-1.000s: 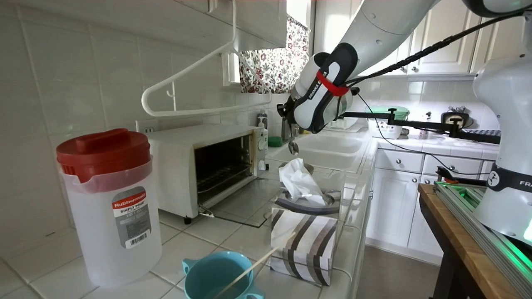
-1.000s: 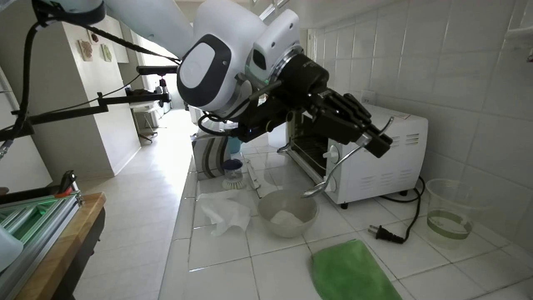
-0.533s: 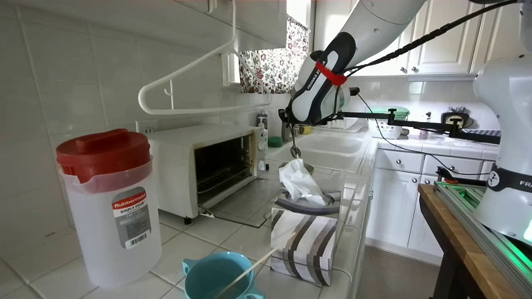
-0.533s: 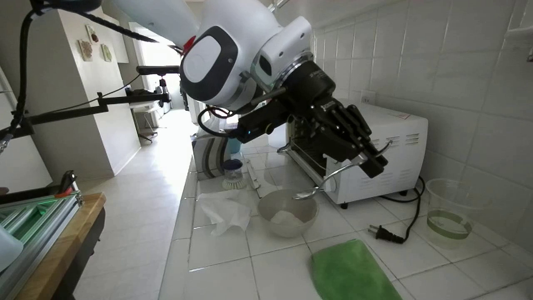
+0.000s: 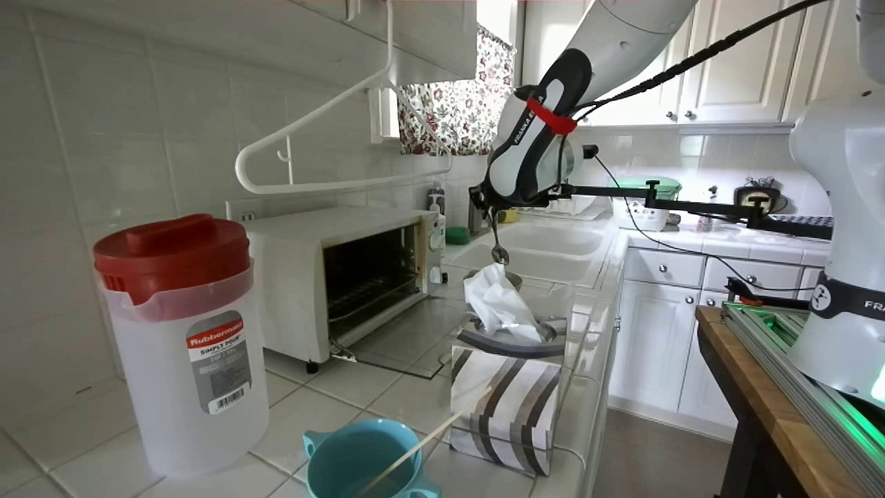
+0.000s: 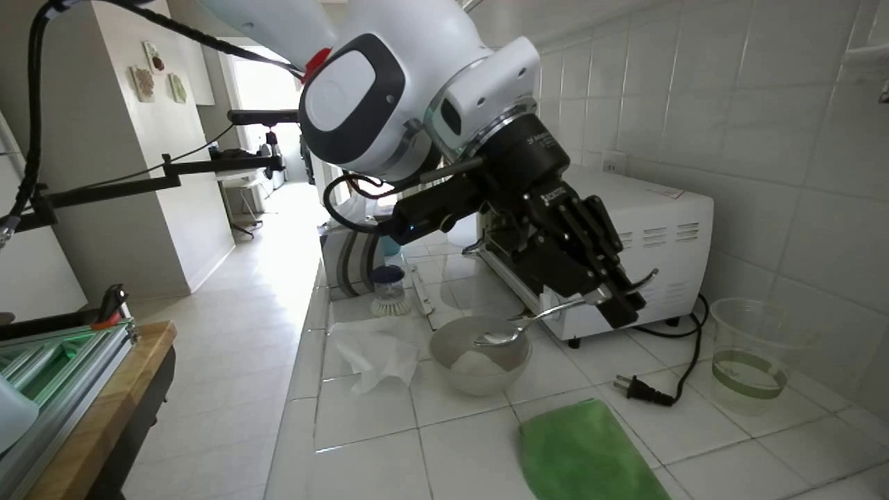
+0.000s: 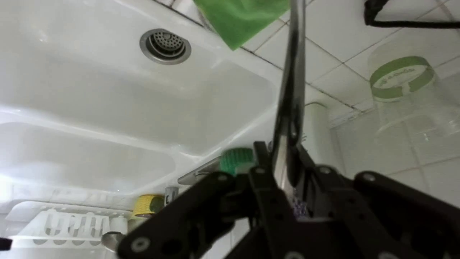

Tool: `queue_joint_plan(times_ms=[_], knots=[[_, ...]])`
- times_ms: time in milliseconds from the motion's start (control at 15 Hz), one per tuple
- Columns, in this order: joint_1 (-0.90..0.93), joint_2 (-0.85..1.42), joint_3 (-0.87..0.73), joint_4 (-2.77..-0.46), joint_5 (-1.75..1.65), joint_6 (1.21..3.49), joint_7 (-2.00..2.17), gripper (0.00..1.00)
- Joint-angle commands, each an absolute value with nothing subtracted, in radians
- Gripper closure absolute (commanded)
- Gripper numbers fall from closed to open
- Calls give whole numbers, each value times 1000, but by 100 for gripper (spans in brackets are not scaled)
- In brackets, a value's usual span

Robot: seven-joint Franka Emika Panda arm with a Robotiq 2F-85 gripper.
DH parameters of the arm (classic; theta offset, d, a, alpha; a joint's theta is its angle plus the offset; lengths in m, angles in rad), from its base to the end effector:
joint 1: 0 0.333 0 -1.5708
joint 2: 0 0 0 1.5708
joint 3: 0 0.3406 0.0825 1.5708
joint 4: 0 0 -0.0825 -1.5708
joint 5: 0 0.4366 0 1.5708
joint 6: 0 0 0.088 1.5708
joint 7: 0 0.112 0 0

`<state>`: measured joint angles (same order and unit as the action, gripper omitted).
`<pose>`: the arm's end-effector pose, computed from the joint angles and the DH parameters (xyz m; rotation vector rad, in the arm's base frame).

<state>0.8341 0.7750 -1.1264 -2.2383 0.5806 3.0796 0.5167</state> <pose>0.5834 -0.2055 0.2600 2.2488 -1.3401 0.9292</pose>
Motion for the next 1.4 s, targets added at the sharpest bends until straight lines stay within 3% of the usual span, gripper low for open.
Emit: queue_joint_plan(times_ms=[0, 1333], knots=[[750, 692, -1102, -2233, 517, 3047, 521, 95], [363, 795, -847, -2044, 442, 3066, 748, 95]])
